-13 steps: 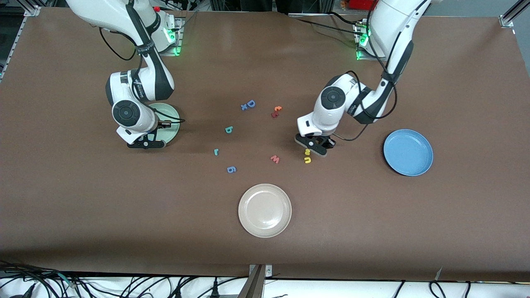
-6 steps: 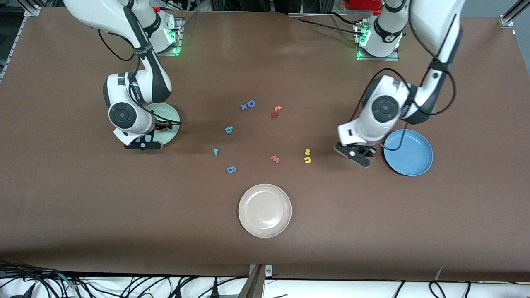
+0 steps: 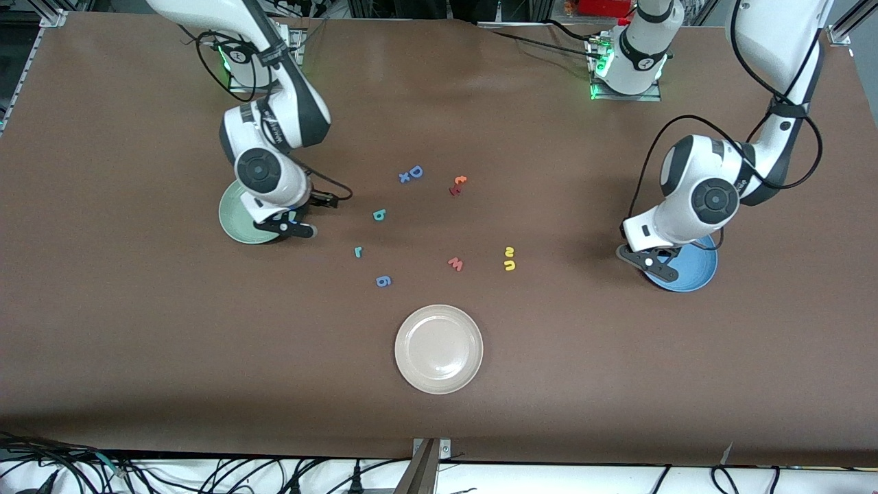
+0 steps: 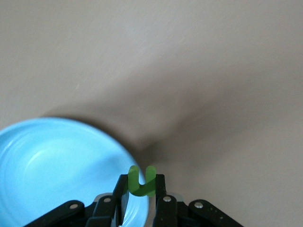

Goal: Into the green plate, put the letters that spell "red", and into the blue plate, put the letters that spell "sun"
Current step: 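Carry the e to the green plate and the u to the blue plate, then open both grippers over the plates and reach back to the letters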

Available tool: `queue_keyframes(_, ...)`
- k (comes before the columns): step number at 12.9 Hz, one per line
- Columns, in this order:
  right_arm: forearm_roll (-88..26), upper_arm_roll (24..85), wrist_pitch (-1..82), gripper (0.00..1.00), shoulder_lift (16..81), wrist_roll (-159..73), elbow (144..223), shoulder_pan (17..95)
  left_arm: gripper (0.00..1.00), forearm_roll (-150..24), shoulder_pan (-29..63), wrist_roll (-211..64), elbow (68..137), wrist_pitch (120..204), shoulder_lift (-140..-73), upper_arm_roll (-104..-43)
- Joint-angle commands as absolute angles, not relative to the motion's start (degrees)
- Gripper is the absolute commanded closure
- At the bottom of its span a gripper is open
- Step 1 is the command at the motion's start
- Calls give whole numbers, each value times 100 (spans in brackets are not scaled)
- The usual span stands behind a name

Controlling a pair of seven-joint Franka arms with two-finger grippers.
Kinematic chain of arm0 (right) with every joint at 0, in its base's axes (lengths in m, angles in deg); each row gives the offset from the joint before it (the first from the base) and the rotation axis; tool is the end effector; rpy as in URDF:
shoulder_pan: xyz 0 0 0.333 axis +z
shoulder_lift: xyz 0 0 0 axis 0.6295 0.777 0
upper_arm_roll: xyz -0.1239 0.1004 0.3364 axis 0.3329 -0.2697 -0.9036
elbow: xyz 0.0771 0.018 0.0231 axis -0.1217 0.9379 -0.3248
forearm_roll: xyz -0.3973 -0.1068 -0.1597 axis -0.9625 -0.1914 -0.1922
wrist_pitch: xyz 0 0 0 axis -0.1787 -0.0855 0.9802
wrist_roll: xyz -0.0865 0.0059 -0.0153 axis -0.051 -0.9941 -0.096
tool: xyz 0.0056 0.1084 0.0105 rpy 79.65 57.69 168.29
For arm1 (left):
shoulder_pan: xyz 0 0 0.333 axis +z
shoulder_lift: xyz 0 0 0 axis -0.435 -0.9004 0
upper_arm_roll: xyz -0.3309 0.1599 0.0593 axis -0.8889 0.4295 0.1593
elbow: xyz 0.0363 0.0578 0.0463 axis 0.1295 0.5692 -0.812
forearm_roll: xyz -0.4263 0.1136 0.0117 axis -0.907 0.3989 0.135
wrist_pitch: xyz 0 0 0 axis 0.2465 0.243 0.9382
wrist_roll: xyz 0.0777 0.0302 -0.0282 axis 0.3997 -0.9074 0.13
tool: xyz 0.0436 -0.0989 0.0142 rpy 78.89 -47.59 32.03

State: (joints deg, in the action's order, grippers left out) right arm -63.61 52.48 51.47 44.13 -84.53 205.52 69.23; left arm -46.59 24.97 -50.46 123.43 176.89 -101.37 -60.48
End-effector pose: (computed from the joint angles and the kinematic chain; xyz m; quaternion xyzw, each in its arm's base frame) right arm 0.5347 0.2764 0.2555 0.9876 -0.1063 -0.1069 0.0449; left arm 0.6081 -0.0601 0.2434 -0.9676 0.2372 0.0845 0.0192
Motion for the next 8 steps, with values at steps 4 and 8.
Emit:
queue_keyframes(4,-6303,4710,6547,15,5049,-10360,20277,7231,86,-4741,2763,-4749,12666,17614,-9946,-5876)
queue_keyframes(8,-6294,4710,6749,27,5296,-10706,20161,7382,72,-4732,2816,-4758,12640,17676,-10026,-5771)
